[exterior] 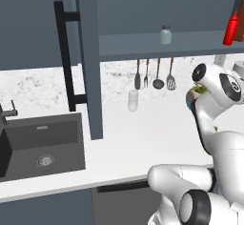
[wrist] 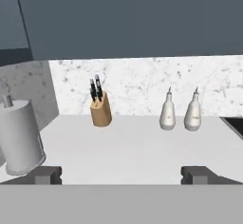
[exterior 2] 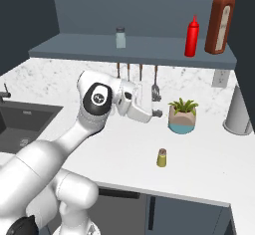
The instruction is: Put the shaker and condiment bottle from the counter next to their counterparts in the cabinet.
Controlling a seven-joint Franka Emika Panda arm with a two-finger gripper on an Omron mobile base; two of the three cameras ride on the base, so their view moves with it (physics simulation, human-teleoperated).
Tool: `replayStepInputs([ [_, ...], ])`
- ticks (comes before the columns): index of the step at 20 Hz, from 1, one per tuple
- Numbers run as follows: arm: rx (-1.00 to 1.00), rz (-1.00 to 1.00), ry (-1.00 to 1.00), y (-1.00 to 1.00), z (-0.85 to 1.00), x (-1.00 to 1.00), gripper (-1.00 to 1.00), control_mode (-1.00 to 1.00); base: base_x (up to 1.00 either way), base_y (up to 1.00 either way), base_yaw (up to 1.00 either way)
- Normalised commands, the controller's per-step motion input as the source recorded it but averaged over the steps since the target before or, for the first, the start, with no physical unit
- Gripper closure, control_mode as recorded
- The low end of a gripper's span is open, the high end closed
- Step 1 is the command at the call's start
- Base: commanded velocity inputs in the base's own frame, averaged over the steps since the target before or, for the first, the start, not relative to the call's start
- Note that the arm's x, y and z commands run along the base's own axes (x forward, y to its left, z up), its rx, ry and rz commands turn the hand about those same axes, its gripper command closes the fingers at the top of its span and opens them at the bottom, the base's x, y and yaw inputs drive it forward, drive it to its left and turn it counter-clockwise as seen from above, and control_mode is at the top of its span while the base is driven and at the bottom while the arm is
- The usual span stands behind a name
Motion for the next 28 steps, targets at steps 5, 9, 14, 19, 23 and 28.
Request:
replayStepInputs([
  [5,-0.10,-0.11,0.16,0.06,-0.98,-0.02,-1.00,-1.00,0.00,0.00,0.00],
  [9,-0.08,-0.23,0.00,0.10,-0.76,-0.13,-1.00,-1.00,0.00,0.00,0.00],
  [14,-0.05,-0.28,0.00,0.23,-0.54,-0.02,-1.00,-1.00,0.00,0.00,0.00],
  [19,0.00,-0.25,0.00,0.37,-0.05,0.00,-1.00,-1.00,0.00,0.00,0.00],
  [23,0.00,-0.21,-0.01,0.04,-0.28,0.00,-1.00,-1.00,0.00,0.00,0.00],
  [28,-0.03,-0.14,0.00,0.07,-0.44,0.10,-1.00,-1.00,0.00,0.00,0.00],
])
